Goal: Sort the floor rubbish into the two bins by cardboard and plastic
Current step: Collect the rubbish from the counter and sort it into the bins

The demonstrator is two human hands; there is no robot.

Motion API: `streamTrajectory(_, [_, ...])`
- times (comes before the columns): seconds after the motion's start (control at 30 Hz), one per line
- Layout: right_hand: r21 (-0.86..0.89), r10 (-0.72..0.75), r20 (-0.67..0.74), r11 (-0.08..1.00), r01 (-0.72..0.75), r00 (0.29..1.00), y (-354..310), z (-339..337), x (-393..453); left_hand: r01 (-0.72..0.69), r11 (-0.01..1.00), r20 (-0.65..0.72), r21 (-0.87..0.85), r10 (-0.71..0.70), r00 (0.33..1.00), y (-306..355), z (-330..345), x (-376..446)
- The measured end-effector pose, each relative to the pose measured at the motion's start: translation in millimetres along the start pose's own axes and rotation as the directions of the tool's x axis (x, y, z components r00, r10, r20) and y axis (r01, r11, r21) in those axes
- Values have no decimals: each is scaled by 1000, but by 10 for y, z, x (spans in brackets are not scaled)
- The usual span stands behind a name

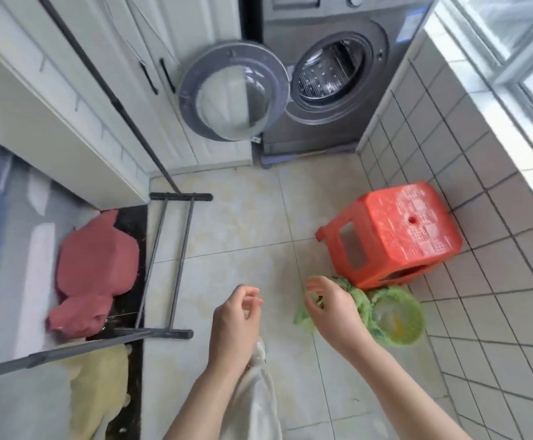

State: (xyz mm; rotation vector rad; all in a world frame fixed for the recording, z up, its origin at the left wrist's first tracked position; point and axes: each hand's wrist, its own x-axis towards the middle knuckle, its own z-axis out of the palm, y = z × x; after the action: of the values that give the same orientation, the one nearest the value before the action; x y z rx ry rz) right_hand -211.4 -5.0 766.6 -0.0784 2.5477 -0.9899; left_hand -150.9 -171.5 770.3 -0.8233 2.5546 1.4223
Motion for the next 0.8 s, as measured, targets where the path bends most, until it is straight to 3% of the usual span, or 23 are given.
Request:
streamTrajectory(0.3, [16,-79,-21,997,80,997,-1064,-400,853,-28,999,-100,-26,26,995,623,-833,884])
streamTrajectory(0.6, [94,-144,-153,983,159,978,-1737,-1042,1963,-128,992,-145,5,128,981,1443,-1175,2244])
streamTrajectory(0.8, [146,-213,-208,958,246,955,-2268,-1590,3010,-217,976,-251,15,214,944,2139,-1411,3181])
